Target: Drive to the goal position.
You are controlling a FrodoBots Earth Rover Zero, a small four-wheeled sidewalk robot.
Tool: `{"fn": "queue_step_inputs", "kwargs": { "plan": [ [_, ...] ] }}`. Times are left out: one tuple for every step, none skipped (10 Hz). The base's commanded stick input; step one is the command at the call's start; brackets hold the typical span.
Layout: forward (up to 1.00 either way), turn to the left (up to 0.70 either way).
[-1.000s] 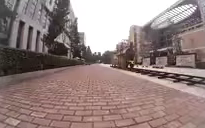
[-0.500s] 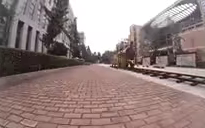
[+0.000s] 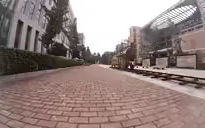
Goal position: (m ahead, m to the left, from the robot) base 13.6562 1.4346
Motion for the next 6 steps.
{"fn": "queue_step_inputs", "kwargs": {
  "plan": [
    [0.7,0.08],
    [0.7,0.14],
    [0.7,0.14],
    [0.7,0.14],
    [0.7,0.14],
    [0.7,0.14]
  ]
}}
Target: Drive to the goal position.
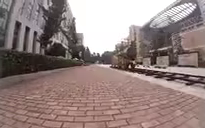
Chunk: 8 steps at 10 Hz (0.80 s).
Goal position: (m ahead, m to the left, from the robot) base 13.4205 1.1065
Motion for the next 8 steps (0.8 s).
{"fn": "queue_step_inputs", "kwargs": {
  "plan": [
    [0.7,0.14],
    [0.7,0.06],
    [0.7,0.0],
    [0.7,0.0],
    [0.7,0.0],
    [0.7,0.0],
    [0.7,0.0],
    [0.7,0.0]
  ]
}}
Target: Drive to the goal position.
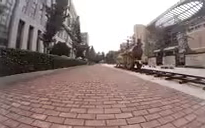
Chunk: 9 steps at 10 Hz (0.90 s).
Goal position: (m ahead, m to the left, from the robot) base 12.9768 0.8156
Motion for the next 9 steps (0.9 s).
{"fn": "queue_step_inputs", "kwargs": {
  "plan": [
    [0.7,0.0],
    [0.7,0.0],
    [0.7,0.0],
    [0.7,0.0],
    [0.7,0.0],
    [0.7,0.0],
    [0.7,0.01],
    [0.7,0.03],
    [0.7,0.07]
  ]
}}
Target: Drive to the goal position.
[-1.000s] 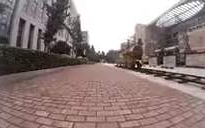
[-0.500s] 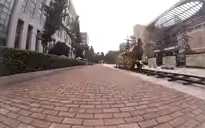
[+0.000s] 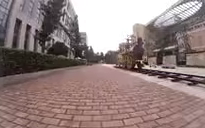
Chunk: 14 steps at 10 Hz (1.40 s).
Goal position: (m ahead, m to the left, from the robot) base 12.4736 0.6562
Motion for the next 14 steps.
{"fn": "queue_step_inputs", "kwargs": {
  "plan": [
    [0.7,0.1],
    [0.7,0.12],
    [0.7,0.14],
    [0.7,0.14],
    [0.7,0.14],
    [0.7,0.14],
    [0.7,0.14],
    [0.7,0.07],
    [0.7,0.03],
    [0.7,0.0],
    [0.7,0.0],
    [0.7,0.0],
    [0.7,0.0],
    [0.7,0.0]
  ]
}}
